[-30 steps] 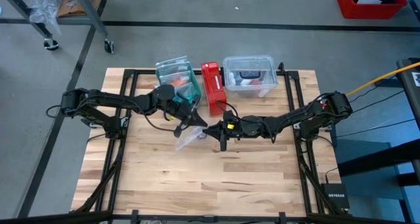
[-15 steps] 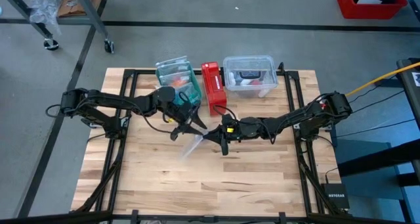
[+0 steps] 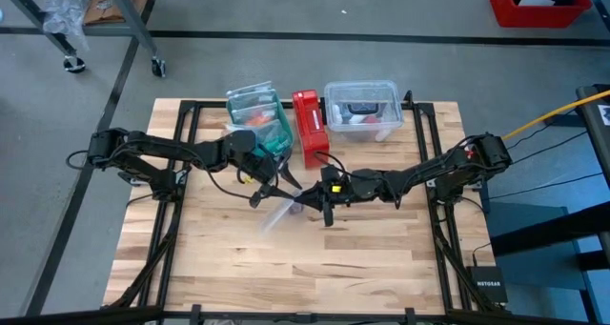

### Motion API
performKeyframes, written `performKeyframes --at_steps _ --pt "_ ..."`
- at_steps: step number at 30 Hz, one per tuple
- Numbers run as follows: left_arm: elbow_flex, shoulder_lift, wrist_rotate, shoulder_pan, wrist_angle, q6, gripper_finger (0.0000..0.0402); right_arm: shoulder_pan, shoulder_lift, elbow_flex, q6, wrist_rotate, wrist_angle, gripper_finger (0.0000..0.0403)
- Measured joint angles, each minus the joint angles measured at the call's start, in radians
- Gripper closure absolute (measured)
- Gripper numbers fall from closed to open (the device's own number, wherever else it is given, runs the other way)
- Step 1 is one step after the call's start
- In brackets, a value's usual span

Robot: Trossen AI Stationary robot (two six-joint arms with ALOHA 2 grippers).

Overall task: Roll bandage
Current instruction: Close the transparent zip bag

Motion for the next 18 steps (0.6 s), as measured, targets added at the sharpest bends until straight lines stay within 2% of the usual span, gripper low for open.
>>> performKeyframes --at_steps 9,14,18 --pt "0.0 0.0 0.008 0.0 0.002 0.001 0.0287 0.0 0.0 0.092 -0.055 -0.019 -0.163 0.0381" --pt "0.0 0.0 0.016 0.0 -0.014 0.002 0.0331 0.0 0.0 0.104 -0.055 -0.018 -0.196 0.0381" --pt "0.0 -0.001 0.023 0.0 -0.05 0.023 0.0382 0.0 0.0 0.104 -0.055 -0.017 -0.198 0.0381"
